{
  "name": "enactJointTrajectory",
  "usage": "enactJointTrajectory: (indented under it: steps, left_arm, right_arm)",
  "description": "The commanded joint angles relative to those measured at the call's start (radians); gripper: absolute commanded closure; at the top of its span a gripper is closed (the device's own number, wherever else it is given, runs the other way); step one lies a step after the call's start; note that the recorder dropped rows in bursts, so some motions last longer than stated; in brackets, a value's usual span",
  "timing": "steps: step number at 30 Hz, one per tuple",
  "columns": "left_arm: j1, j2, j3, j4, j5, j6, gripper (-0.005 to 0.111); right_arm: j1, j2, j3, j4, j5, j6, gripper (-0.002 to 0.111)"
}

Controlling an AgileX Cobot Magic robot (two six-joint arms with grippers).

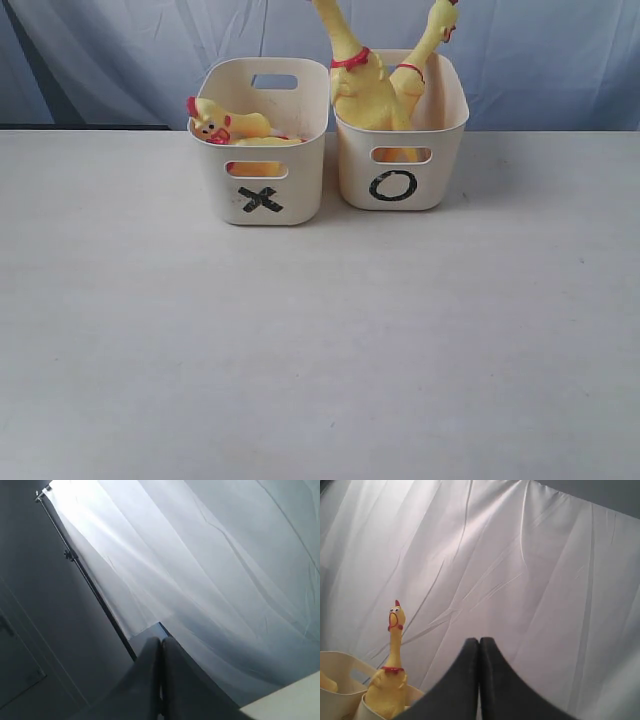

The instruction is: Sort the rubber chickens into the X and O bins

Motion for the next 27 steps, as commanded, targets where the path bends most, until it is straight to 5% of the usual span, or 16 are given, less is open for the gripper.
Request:
enactJointTrajectory:
  steps: [1,8,27]
  left_arm:
    - [0.0,-0.004,0.069,0.0,-0.032,-0.004,0.107]
    - [0.0,-0.004,0.135,0.0,-0.032,-0.004,0.107]
    - [0.0,-0.004,0.198,0.0,0.011,-0.004,0.107]
  right_arm:
    - [-0.004,-0.005,0.004,0.048,0.065,-0.001,0.109]
    - [-0.004,-0.005,0.004,0.676,0.333,-0.001,0.109]
    - [-0.004,-0.005,0.147,0.705,0.325,-0.001,0.109]
